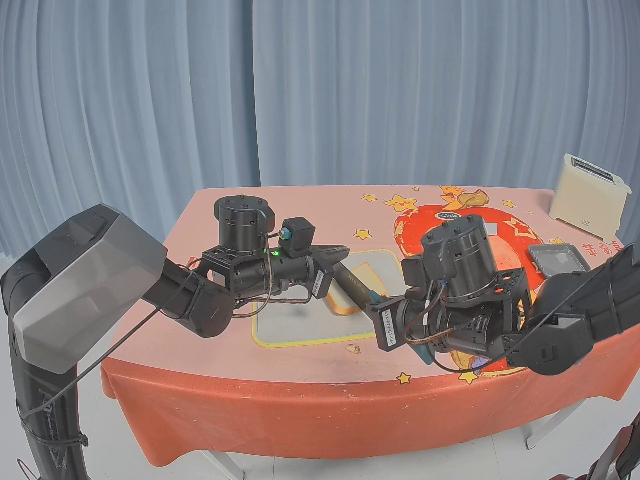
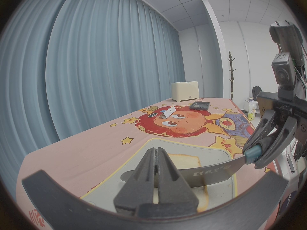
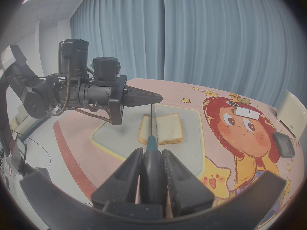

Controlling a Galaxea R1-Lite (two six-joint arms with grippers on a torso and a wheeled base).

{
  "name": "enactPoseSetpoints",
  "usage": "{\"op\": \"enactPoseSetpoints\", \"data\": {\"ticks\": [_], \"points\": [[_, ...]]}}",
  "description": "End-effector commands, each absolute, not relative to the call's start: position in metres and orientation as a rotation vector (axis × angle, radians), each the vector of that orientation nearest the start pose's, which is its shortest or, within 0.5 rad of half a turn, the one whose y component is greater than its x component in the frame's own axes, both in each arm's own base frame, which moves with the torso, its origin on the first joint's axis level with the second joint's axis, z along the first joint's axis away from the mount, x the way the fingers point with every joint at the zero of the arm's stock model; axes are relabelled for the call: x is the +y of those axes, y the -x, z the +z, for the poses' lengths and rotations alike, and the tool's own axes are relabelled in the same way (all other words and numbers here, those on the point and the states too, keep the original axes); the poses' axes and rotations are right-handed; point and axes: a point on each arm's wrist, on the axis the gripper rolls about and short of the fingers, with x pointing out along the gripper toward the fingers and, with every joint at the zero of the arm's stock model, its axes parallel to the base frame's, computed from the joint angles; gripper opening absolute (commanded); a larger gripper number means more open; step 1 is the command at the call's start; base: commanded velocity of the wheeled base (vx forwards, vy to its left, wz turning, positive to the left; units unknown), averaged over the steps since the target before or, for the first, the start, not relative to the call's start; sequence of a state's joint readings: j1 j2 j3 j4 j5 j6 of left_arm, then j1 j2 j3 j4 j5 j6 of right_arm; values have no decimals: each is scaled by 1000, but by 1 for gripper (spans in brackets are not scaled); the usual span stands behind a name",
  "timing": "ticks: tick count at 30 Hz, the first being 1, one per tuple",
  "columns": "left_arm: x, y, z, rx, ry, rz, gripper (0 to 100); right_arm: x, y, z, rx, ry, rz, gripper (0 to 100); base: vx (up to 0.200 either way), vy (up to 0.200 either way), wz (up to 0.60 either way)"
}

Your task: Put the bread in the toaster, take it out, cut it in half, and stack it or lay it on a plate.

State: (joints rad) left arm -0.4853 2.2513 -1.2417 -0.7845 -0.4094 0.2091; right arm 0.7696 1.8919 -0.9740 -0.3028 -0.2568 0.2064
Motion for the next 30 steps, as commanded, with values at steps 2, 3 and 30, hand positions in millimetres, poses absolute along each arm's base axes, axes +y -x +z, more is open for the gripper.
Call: {"op": "enactPoseSetpoints", "data": {"ticks": [2, 3, 30], "points": [[-213, -390, 106, 131, -203, -907, 0, 241, -256, 129, 589, 110, 437, 0, 0, 0, 0], [-213, -390, 106, 128, -203, -906, 0, 240, -257, 128, 594, 112, 435, 0, 0, 0, 0], [-216, -393, 106, 138, -205, -910, 0, 233, -259, 113, 637, 129, 410, 0, 0, 0, 0]]}}
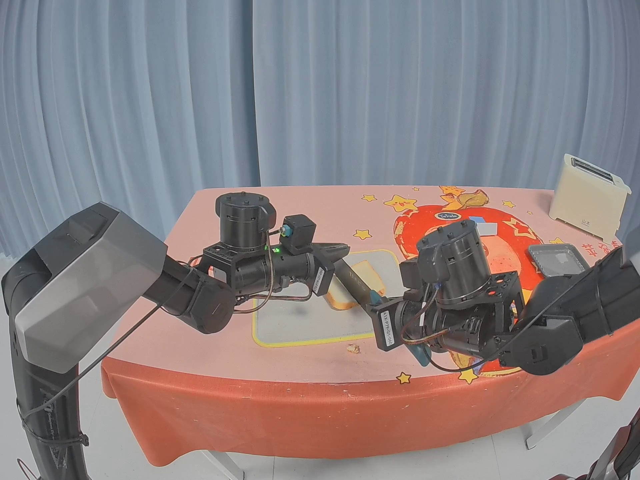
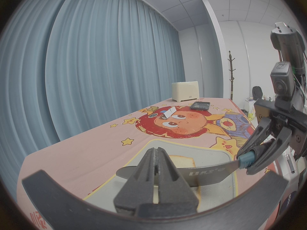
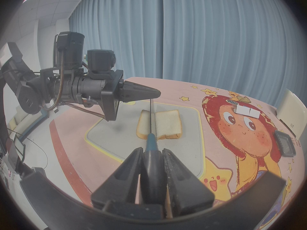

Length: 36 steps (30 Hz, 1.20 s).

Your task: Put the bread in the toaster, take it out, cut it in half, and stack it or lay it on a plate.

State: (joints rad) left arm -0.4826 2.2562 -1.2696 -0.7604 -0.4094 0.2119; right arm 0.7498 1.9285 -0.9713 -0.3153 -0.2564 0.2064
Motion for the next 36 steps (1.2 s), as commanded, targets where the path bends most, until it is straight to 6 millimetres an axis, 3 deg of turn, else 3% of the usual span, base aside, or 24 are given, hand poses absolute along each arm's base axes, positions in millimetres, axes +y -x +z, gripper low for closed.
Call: {"op": "enactPoseSetpoints", "data": {"ticks": [1, 12, 29, 36], "points": [[-216, -393, 111, 128, -203, -909, 0, 234, -259, 109, 648, 134, 409, 0, 0, 0, 0], [-213, -390, 95, 192, -214, -911, 0, 236, -262, 122, 607, 119, 415, 0, 0, 0, 0], [-215, -394, 104, 162, -208, -909, 0, 240, -268, 133, 574, 101, 418, 0, 0, 0, 0], [-216, -395, 107, 149, -207, -910, 0, 236, -266, 123, 606, 117, 408, 0, 0, 0, 0]]}}
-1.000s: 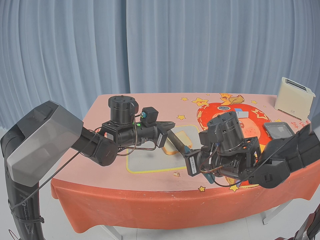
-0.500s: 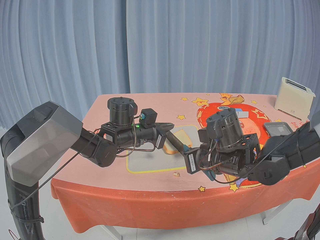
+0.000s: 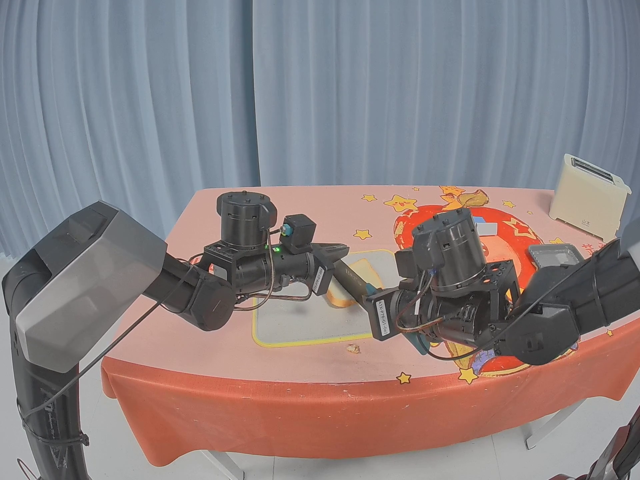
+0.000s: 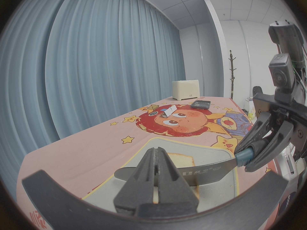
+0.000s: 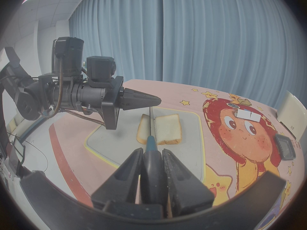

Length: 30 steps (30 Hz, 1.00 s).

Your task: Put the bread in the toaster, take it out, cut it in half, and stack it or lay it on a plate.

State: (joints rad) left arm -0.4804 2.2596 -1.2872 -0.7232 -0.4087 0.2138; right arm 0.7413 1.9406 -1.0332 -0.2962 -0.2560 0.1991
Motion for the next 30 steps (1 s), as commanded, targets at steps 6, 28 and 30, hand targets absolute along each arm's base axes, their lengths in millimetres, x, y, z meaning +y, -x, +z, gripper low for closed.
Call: {"op": "enactPoseSetpoints", "data": {"ticks": [6, 28, 30], "points": [[-218, -398, 117, 118, -203, -907, 0, 236, -266, 118, 615, 122, 407, 0, 0, 0, 0], [-222, -401, 110, 144, -206, -904, 0, 230, -268, 117, 619, 119, 391, 0, 0, 0, 0], [-221, -400, 113, 153, -206, -905, 0, 229, -268, 117, 620, 119, 390, 0, 0, 0, 0]]}}
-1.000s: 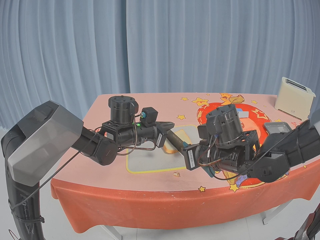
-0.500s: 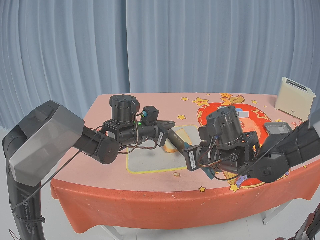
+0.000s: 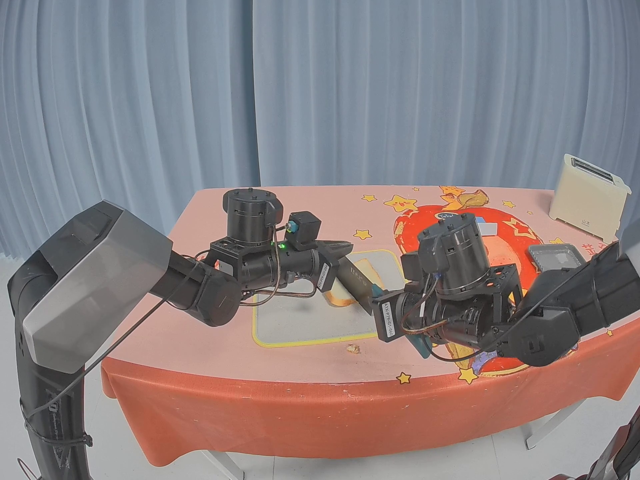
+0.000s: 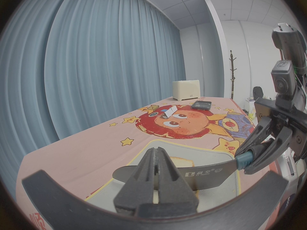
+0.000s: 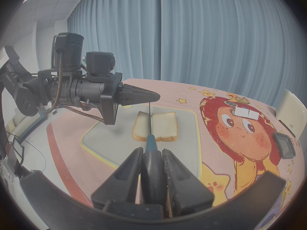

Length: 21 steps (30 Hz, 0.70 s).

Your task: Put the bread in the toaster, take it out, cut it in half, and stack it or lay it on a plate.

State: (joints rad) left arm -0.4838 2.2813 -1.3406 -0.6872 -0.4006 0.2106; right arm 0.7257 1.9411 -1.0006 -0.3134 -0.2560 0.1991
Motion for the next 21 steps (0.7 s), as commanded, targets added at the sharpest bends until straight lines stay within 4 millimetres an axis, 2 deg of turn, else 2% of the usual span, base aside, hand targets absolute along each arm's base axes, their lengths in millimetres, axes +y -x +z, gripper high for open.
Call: {"op": "enactPoseSetpoints", "data": {"ticks": [1, 12, 18, 21], "points": [[-221, -399, 114, 158, -206, -905, 0, 228, -269, 117, 619, 118, 387, 0, 0, 0, 0], [-215, -396, 93, 227, -211, -900, 0, 233, -274, 136, 567, 100, 395, 0, 0, 0, 0], [-216, -397, 100, 205, -210, -898, 0, 232, -274, 131, 581, 104, 393, 0, 0, 0, 0], [-217, -399, 108, 181, -208, -898, 0, 231, -272, 121, 605, 112, 389, 0, 0, 0, 0]]}}
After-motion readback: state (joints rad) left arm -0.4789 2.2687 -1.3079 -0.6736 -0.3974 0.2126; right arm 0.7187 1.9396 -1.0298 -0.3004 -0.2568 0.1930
